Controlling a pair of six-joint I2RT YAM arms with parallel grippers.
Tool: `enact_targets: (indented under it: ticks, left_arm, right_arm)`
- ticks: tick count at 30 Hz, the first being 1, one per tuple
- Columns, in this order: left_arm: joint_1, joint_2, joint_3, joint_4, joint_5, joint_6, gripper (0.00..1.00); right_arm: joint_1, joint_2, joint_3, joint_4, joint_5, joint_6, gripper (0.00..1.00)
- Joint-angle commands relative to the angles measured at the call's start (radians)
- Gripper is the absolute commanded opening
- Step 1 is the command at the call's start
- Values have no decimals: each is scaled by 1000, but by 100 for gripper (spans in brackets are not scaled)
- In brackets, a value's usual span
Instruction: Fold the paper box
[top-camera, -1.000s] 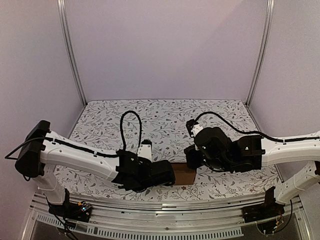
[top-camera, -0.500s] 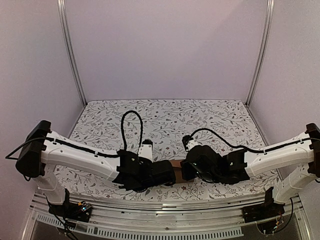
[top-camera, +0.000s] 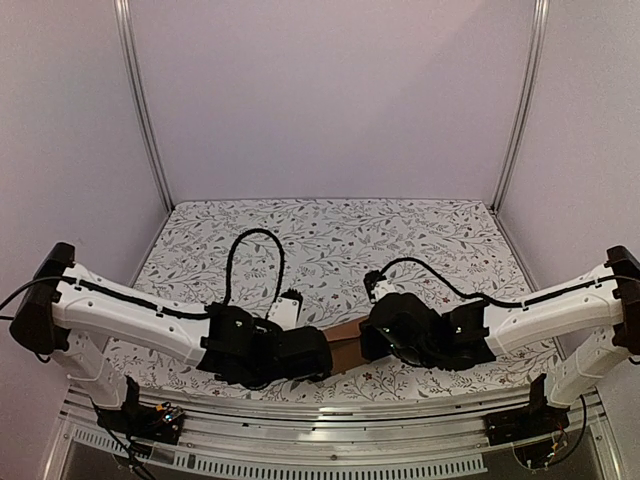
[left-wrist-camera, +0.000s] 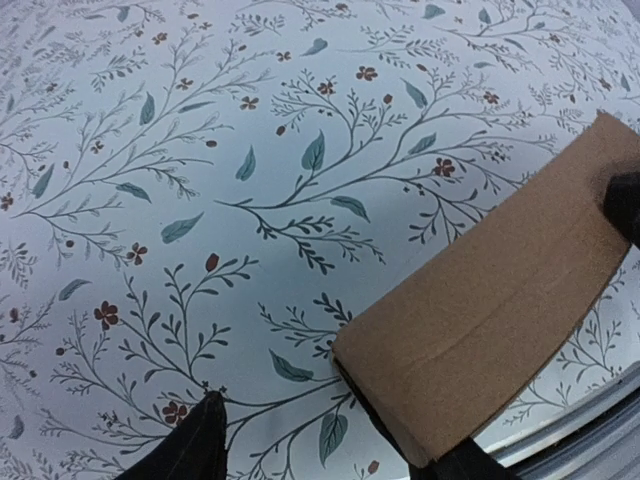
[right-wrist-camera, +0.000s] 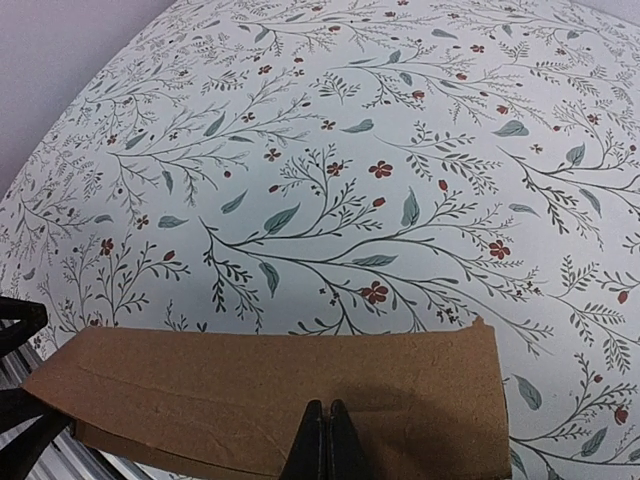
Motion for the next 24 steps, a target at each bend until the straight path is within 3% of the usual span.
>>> enact_targets:
  ticks: [1, 5, 12, 15, 19, 24]
  left_arm:
    - [-41, -74, -47, 32, 228, 184, 60]
    - [-40, -149, -60, 79, 298, 298, 58]
    - [-15, -231, -74, 89, 337, 354, 54]
    - [4, -267, -75, 136, 369, 403, 40]
    - [78, -285, -81, 187, 424, 443, 0]
    - [152, -304, -150, 370, 527, 489, 0]
  right_arm:
    - [7, 37, -23, -74, -32, -8, 0]
    - [7, 37, -25, -74, -27, -14, 0]
    - [7, 37, -20, -74, -24, -22, 0]
    - [6, 38, -19, -75, -27, -24, 0]
    - [6, 36, -17, -78, -31, -28, 0]
    - [6, 30, -16, -82, -32, -31, 0]
